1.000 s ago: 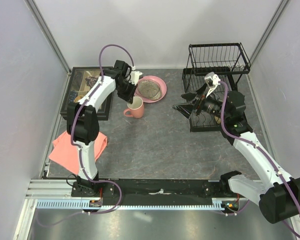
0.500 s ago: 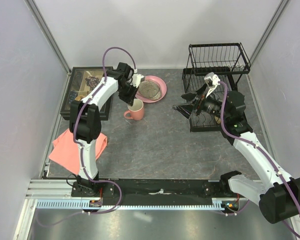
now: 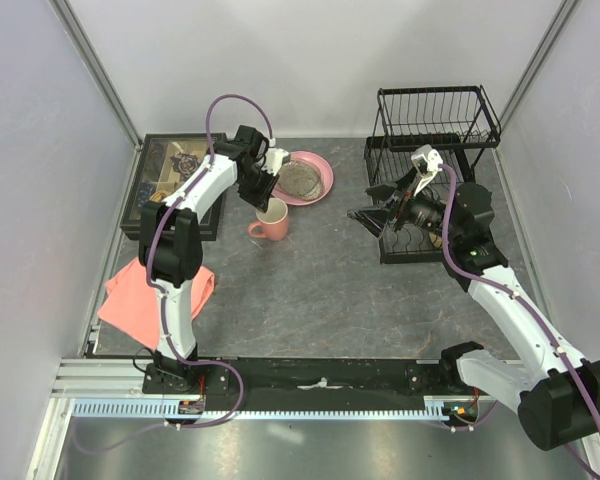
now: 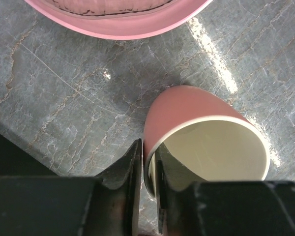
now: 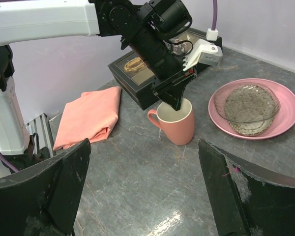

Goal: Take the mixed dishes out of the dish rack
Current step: Place the cup at the center of the board, then pick up the bowl from the dish rack.

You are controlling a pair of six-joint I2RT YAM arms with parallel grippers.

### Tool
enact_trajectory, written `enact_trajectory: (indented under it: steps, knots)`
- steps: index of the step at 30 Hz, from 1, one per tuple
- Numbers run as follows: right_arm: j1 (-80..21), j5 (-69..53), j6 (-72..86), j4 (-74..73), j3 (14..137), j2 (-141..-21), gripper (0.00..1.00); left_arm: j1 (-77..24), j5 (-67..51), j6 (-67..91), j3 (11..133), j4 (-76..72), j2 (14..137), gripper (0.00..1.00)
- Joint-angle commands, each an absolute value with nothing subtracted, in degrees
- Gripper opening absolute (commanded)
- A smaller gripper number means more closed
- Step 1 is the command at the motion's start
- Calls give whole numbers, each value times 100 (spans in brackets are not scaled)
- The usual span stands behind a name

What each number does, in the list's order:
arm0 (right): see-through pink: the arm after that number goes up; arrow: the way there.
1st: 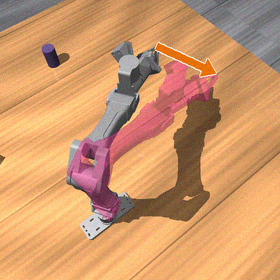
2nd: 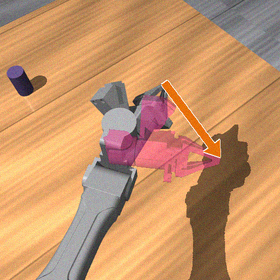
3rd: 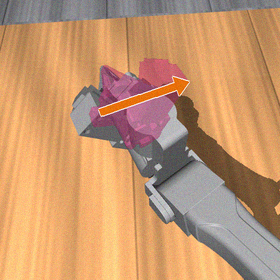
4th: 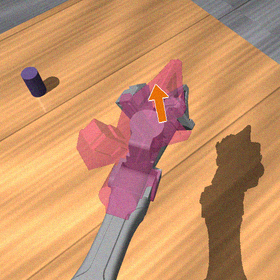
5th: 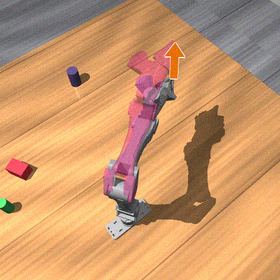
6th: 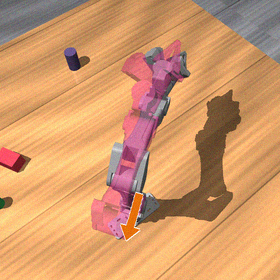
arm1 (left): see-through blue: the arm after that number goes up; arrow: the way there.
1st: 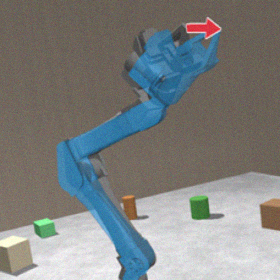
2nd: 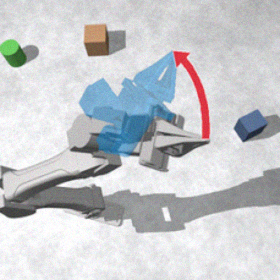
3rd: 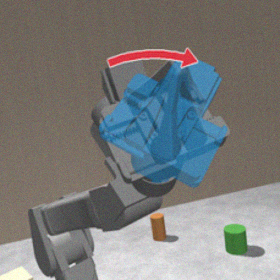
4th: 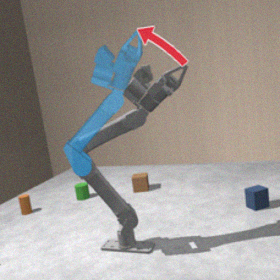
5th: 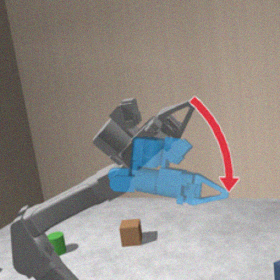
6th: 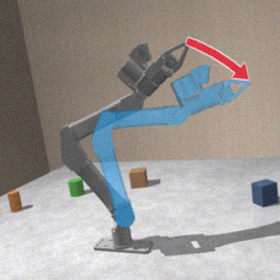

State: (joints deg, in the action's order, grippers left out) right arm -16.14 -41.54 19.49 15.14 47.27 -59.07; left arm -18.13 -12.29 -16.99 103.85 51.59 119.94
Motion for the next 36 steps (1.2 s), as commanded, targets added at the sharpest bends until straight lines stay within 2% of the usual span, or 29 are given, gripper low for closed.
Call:
enact_trajectory:
  steps: [1,2,10,16,17,21,36]
  knots:
    - [-1547,-4069,1740,1494,4764,-5801,98,-1863,-1353,-1723,10318,4939,11523,26]
    - [-1538,-4061,1723,1468,4781,-5801,98,-1863,-1371,-1723,10310,4931,11488,30]
    - [-1521,-3614,995,643,5097,-5669,98,-1872,-1599,-1626,10239,4940,11101,44]
    - [-1512,-1419,159,-684,5703,-5721,97,-1872,-2214,-1389,10257,4939,10512,60]
    - [-1520,-832,36,-807,5782,-5817,97,-1863,-2267,-1319,10248,4922,10433,61]
    - [-1512,295,-298,-1387,6029,-6064,94,-1872,-2505,-1204,10029,4756,9898,63]
    - [-1608,2855,-1195,-1565,5617,-7110,89,-1872,-2927,-1230,9036,4307,9097,66]
